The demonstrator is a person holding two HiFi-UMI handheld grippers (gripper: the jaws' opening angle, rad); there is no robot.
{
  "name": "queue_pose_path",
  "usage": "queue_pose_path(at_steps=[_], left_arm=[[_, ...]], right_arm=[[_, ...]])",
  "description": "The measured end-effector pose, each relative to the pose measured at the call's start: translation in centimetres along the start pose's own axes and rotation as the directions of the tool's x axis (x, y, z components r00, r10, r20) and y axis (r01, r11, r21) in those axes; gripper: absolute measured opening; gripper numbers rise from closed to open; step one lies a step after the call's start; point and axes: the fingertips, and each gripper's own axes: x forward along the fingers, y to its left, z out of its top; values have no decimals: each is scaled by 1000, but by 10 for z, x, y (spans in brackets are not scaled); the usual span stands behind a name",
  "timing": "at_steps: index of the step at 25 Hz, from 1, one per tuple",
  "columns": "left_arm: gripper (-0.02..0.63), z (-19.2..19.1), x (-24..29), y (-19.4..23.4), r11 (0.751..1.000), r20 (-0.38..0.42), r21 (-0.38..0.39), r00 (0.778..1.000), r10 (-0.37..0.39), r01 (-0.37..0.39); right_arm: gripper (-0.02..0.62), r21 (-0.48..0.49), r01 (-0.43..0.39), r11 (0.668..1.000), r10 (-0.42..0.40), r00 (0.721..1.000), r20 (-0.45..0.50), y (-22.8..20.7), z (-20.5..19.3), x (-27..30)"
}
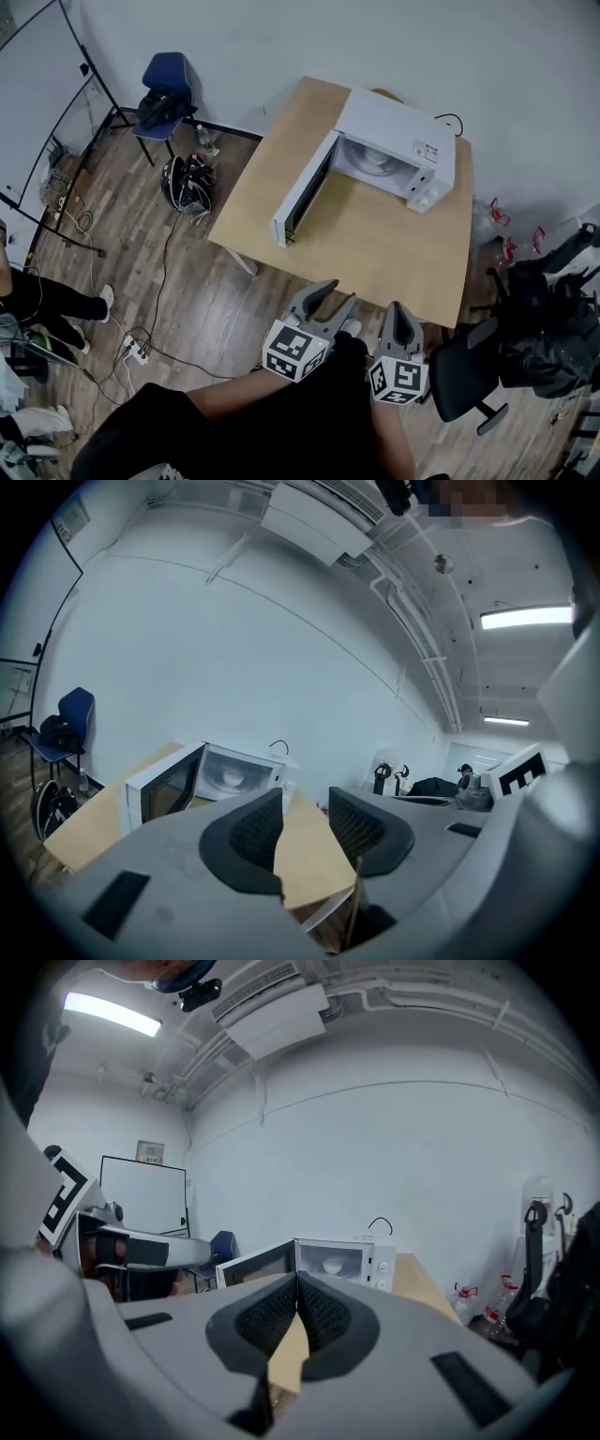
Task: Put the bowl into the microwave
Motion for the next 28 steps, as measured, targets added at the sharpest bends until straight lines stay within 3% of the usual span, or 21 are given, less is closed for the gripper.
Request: queue_pose_path(at_steps=[3,5,7,11,15,22,28], left_arm=[[58,0,-10,-11,999,3,0,999,-45,45],[26,0,-16,-14,998,4,27,998,-57,57],[18,4,-20,-15,997,11,55,998,-62,61],[15,15,-22,-15,995,36,96,999,-41,37],[15,21,-33,-24,990,75,142,997,-8,-3],[15,-6,-38,-44,993,20,115,1000,-15,12],[15,-7,-44,-54,992,31,127,1000,-5,1]], right_arm=[[60,-18,4,1000,-4,1000,13,7,4,-6],[60,-97,9,995,-7,1000,27,17,12,-10],[60,-148,-2,989,9,999,41,27,21,-14],[60,-86,-41,995,46,998,54,32,28,-16],[60,-50,-12,999,15,998,62,24,27,-29],[60,-41,-1,999,3,999,45,20,7,-54],[60,-39,-19,999,21,999,42,23,4,-63]])
